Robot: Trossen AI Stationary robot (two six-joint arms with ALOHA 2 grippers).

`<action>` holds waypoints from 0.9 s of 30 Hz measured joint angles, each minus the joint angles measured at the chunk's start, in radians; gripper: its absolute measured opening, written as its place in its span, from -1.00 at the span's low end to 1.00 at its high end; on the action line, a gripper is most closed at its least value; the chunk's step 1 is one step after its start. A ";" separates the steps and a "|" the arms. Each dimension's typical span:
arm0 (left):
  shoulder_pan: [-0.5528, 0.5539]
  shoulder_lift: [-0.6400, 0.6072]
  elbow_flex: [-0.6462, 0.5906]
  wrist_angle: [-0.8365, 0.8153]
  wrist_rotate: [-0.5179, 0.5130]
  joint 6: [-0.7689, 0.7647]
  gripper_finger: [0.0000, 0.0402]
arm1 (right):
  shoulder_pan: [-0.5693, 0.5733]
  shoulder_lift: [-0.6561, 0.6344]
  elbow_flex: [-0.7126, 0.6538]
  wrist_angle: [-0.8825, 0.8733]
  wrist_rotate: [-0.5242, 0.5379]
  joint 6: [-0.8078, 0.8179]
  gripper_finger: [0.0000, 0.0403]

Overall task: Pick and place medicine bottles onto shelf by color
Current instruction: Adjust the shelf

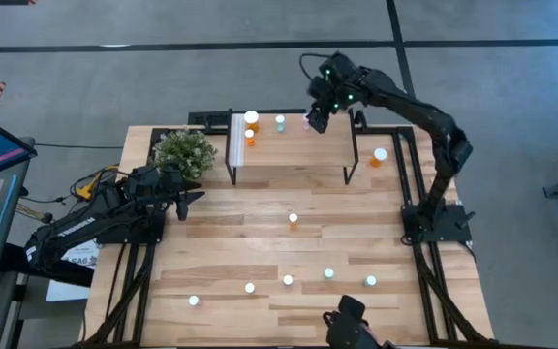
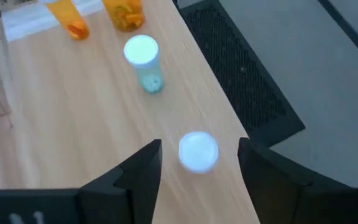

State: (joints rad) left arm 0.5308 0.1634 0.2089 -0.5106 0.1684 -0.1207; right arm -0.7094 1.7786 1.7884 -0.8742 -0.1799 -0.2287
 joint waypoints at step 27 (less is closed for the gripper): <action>0.000 0.000 0.000 0.000 0.000 0.000 -0.35 | 0.106 -0.906 -1.014 0.416 0.158 0.319 0.16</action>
State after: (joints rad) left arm 0.5304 0.1635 0.2089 -0.5106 0.1684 -0.1207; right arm -0.6034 0.8724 0.7742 -0.4581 -0.0223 0.0900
